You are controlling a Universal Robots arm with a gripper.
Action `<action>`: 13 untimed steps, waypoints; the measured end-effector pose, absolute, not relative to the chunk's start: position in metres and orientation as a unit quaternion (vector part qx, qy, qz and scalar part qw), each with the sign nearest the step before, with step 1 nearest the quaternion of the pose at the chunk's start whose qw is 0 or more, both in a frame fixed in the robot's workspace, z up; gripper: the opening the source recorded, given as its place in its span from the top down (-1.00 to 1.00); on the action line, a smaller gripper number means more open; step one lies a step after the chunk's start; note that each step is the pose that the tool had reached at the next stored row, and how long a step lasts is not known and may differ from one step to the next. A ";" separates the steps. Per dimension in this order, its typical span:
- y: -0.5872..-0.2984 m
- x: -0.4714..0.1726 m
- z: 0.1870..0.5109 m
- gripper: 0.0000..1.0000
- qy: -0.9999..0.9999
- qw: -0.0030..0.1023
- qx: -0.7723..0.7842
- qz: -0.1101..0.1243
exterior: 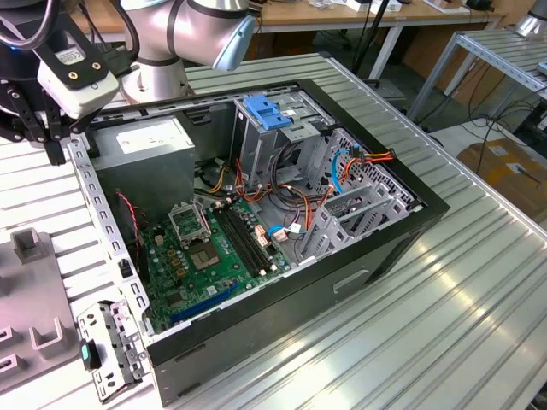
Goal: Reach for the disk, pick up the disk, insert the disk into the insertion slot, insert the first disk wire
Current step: 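Reach for the disk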
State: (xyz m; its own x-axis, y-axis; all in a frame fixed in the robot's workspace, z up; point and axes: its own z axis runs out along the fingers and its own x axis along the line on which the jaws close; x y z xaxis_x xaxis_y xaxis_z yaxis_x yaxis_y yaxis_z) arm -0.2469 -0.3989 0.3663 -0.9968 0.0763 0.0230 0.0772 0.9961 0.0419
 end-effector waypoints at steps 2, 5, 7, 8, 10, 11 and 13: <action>-0.399 -0.248 0.366 0.79 -0.999 0.011 -0.038 -0.021; -0.399 -0.250 0.365 0.79 -0.999 0.011 -0.038 -0.021; -0.399 -0.252 0.365 0.79 -0.999 0.011 -0.038 -0.021; -0.399 -0.252 0.365 0.79 -0.999 0.011 -0.038 -0.021; -0.399 -0.254 0.364 0.79 -0.999 0.011 -0.038 -0.021; -0.399 -0.254 0.364 0.79 -0.999 0.011 -0.038 -0.021; -0.399 -0.256 0.364 0.79 -0.999 0.011 -0.038 -0.021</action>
